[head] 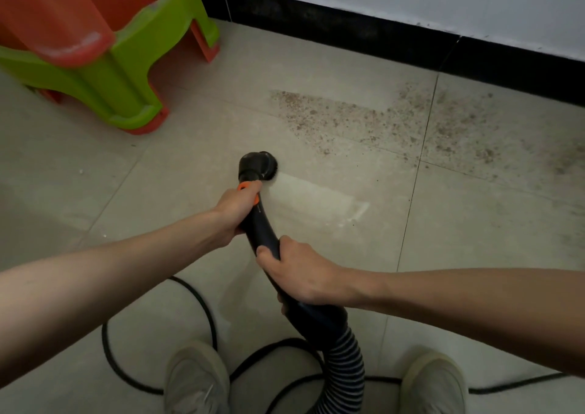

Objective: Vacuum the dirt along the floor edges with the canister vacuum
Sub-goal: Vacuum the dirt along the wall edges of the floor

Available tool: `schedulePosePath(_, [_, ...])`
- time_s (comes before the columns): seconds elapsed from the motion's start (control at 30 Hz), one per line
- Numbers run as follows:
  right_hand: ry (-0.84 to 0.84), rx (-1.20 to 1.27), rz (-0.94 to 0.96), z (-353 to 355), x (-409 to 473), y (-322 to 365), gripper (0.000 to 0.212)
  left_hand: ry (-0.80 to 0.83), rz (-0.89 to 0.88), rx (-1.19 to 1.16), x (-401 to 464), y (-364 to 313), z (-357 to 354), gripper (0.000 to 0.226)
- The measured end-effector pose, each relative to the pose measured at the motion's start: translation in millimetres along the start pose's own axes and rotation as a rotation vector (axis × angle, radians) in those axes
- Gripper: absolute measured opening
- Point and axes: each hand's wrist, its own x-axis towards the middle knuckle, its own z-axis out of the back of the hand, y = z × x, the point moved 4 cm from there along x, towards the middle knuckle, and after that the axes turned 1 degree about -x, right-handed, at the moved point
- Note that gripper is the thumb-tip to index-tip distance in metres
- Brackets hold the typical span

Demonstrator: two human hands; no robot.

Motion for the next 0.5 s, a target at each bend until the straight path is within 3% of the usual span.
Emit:
schedulePosePath(0.17, [0.086,0.088,-0.058,-4,-9,-3,0.043,-0.034,-0.020,-0.054,-11,14,0,0.023])
schedulePosePath(0.33, [0.218,0.501,-0.164,-9,-13,-12,0.044,0.032,-0.011,-0.022,-21,18,-15,0.025])
schedulePosePath(0.5, [0.014,0.495,-0.150,2,-18,-19,0.044,0.125,-0.033,0.014,-18,6,-43,0.025])
